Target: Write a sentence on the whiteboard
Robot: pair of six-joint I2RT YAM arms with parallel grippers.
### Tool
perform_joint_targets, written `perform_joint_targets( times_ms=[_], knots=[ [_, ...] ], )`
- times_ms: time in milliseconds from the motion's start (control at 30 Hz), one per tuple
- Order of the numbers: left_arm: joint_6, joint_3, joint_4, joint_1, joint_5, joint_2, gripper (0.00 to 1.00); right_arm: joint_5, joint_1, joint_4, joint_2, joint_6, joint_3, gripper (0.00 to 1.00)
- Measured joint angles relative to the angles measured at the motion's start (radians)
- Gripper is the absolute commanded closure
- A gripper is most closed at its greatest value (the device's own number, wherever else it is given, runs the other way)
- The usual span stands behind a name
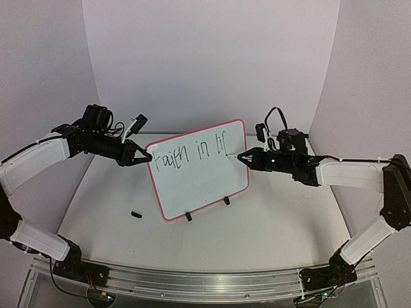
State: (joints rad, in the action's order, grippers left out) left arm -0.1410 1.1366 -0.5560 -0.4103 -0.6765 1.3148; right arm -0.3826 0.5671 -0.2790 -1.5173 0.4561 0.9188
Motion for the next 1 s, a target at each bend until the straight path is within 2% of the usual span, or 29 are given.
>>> perform_joint_targets(
  times_ms=[467, 767, 1000],
  knots=[
    [-0.008, 0.000, 0.000, 0.000, -0.001, 0.002, 1.00, -0.073, 0.000, -0.010, 0.003, 0.021, -0.009, 1.00],
    [-0.009, 0.000, 0.000, 0.000, -0.001, 0.002, 1.00, -0.056, 0.000, -0.021, 0.081, 0.027, -0.002, 1.00],
    [-0.009, 0.000, 0.000, 0.000, -0.001, 0.002, 1.00, -0.051, 0.000, -0.024, 0.069, 0.025, 0.030, 1.00]
  ],
)
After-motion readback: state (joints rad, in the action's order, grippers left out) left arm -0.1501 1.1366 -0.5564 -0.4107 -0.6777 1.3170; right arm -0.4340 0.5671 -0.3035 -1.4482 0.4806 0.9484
